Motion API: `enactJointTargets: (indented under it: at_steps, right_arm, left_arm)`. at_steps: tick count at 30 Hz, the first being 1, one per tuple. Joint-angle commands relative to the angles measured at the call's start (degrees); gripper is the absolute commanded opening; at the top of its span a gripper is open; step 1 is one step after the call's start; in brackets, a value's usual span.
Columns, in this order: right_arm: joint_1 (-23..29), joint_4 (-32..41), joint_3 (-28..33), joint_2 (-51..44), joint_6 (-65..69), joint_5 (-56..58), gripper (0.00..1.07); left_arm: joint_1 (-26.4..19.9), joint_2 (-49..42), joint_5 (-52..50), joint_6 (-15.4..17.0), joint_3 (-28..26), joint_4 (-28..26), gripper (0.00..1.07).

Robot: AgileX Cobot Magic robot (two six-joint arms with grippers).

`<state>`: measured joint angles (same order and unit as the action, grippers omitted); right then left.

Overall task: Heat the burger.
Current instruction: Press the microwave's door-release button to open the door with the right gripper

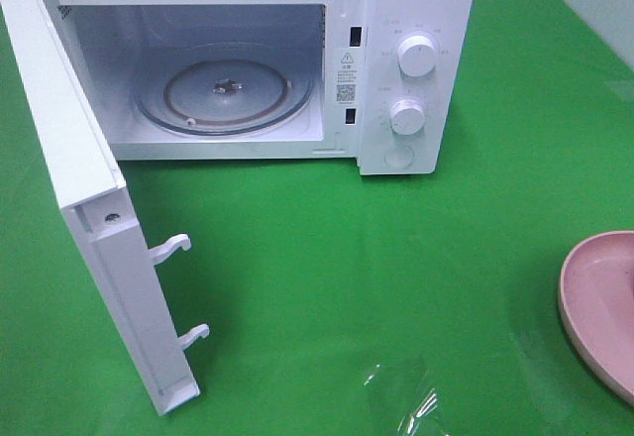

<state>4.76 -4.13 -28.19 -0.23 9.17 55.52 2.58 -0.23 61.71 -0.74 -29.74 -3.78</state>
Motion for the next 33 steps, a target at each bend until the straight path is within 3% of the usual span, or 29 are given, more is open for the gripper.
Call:
enactJointTargets:
  at_steps: [1, 4, 6, 9, 11, 12, 13, 14, 15, 16, 17, 18, 25, 27, 33]
  right_arm:
    - [-0.4, 0.23, 0.06, -1.49, -0.57, -0.4, 0.76]
    - [-0.4, 0.23, 0.06, -1.49, -0.57, -0.4, 0.76]
    - [-0.4, 0.23, 0.06, -1.49, -0.57, -0.4, 0.76]
    - [-0.4, 0.23, 0.06, -1.49, -0.57, -0.4, 0.76]
    - [-0.4, 0.23, 0.06, -1.49, -0.57, -0.4, 0.76]
    - [-0.4, 0.23, 0.06, -1.49, -0.57, -0.4, 0.76]
    - [-0.4, 0.23, 0.06, -1.49, -0.57, -0.4, 0.76]
    - [-0.4, 0.23, 0.06, -1.49, -0.57, -0.4, 0.76]
    - [-0.4, 0.23, 0.06, -1.49, -0.57, -0.4, 0.76]
    - [-0.4, 0.23, 0.06, -1.49, -0.57, -0.4, 0.76]
    - [-0.4, 0.23, 0.06, -1.49, -0.52, -0.4, 0.76]
    - [-0.4, 0.23, 0.06, -1.49, -0.52, -0.4, 0.76]
    - [-0.4, 0.23, 0.06, -1.49, -0.52, -0.4, 0.76]
    - [-0.4, 0.23, 0.06, -1.49, -0.52, -0.4, 0.76]
    - [-0.4, 0.23, 0.06, -1.49, -0.52, -0.4, 0.76]
  left_arm:
    - [-0.29, -0.74, -0.97, 0.29, -0.29, -0.69, 0.96]
    - [-0.29, -0.06, -1.72, 0.74, -1.38, -1.09, 0.94]
    - [-0.29, 2.23, -5.16, 1.83, -3.5, -1.03, 0.83]
    - [-0.29, 3.44, -8.31, 1.72, -3.55, -0.97, 0.79]
    - [-0.29, 5.9, -12.38, 1.72, -3.55, -0.69, 0.59]
    - [-0.29, 5.9, -12.38, 1.72, -3.55, -0.69, 0.59]
    - [-0.29, 8.08, -15.13, 1.78, -3.55, -0.92, 0.48]
    - [-0.29, 8.08, -15.13, 1.78, -3.55, -0.92, 0.48]
    - [-0.29, 10.54, -17.07, 1.78, -3.55, -1.55, 0.32]
    - [-0.29, 10.54, -17.07, 1.78, -3.55, -1.55, 0.32]
    - [-0.29, 11.4, -17.82, 1.78, -3.55, -1.66, 0.23]
    - [-0.29, 14.44, -18.56, 1.78, -3.55, -1.6, 0.0]
    - [-0.29, 19.08, -25.38, 1.66, -2.01, -1.49, 0.0]
    - [-0.29, 21.66, -35.35, 1.6, 2.23, -1.55, 0.0]
    - [-0.29, 25.04, -48.82, 1.6, 9.8, -1.55, 0.0]
